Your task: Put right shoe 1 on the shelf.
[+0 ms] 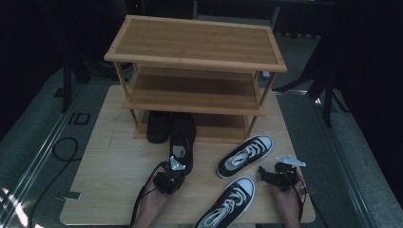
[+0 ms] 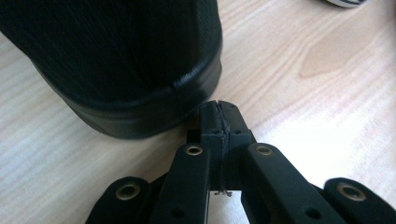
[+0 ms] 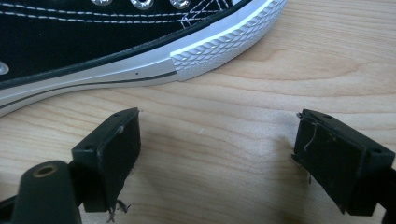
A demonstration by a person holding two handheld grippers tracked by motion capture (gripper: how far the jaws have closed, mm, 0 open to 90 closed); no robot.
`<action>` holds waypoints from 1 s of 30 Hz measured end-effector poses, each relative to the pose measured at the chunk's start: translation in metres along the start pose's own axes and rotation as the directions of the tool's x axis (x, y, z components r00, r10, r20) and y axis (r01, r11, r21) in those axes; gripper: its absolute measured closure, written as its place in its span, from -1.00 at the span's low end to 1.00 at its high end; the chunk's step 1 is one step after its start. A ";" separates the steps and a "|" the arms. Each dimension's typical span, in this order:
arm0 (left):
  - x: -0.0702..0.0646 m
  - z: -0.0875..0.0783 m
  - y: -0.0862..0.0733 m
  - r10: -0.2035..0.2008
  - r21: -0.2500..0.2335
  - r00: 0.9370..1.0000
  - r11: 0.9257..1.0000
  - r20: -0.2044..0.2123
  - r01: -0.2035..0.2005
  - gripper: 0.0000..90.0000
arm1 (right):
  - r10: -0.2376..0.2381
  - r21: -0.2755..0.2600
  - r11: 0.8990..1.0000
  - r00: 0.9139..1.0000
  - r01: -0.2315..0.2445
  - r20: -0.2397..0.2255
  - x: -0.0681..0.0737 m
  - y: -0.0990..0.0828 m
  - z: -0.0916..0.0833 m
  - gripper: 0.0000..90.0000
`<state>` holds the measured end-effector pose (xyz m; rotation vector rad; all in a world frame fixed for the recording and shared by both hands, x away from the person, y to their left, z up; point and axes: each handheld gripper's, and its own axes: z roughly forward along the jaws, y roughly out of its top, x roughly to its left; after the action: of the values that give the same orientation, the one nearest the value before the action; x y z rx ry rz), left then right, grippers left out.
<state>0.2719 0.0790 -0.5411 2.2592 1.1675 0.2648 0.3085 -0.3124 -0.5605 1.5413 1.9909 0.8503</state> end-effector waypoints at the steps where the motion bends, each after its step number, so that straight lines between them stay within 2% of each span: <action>1: 0.000 0.001 0.001 0.003 -0.002 1.000 1.000 0.000 -0.003 1.00 | -0.001 -0.001 1.000 1.000 0.001 0.000 0.000 0.000 0.000 -0.68; 6: 0.004 0.003 0.006 0.005 -0.010 1.000 1.000 -0.020 -0.005 1.00 | 0.000 0.000 1.000 1.000 0.000 0.000 0.000 0.000 0.000 -0.68; 8: 0.008 0.002 0.010 -0.003 -0.021 1.000 1.000 -0.012 0.002 1.00 | 0.000 0.000 1.000 1.000 0.000 0.000 0.000 0.000 0.000 -0.68; 10: 0.009 0.002 0.013 0.009 -0.023 1.000 1.000 -0.027 -0.010 1.00 | 0.000 0.000 1.000 1.000 0.000 0.000 0.000 0.000 0.000 -0.68; 12: 0.012 0.003 0.017 0.008 -0.025 1.000 1.000 -0.021 -0.008 1.00 | 0.000 0.000 1.000 1.000 0.000 0.000 0.000 0.000 0.000 -0.68; 15: 0.016 0.004 0.021 0.003 -0.036 0.999 0.999 -0.050 -0.005 1.00 | 0.000 0.000 1.000 1.000 0.000 0.000 0.000 0.000 0.000 -0.68; 18: 0.024 0.001 0.026 -0.008 -0.050 0.999 0.999 -0.040 0.006 1.00 | -0.001 0.000 1.000 1.000 0.001 0.000 0.000 0.000 0.000 -0.68; 22: 0.028 0.001 0.035 0.001 -0.068 0.999 0.998 -0.048 -0.004 1.00 | 0.000 0.000 1.000 1.000 0.000 0.000 0.000 0.000 0.000 -0.68; 27: 0.025 0.006 0.042 0.028 -0.066 0.998 0.997 -0.050 -0.032 1.00 | 0.001 -0.001 1.000 1.000 -0.001 0.000 0.000 0.000 0.000 -0.68; 30: 0.022 0.007 0.038 0.031 -0.056 0.999 0.998 -0.042 -0.034 1.00 | 0.000 -0.001 1.000 1.000 0.000 -0.001 0.000 0.000 0.000 -0.68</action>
<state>0.3143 0.0765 -0.5270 2.2340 1.1305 0.3542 0.3086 -0.3124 -0.5606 1.5407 1.9904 0.8520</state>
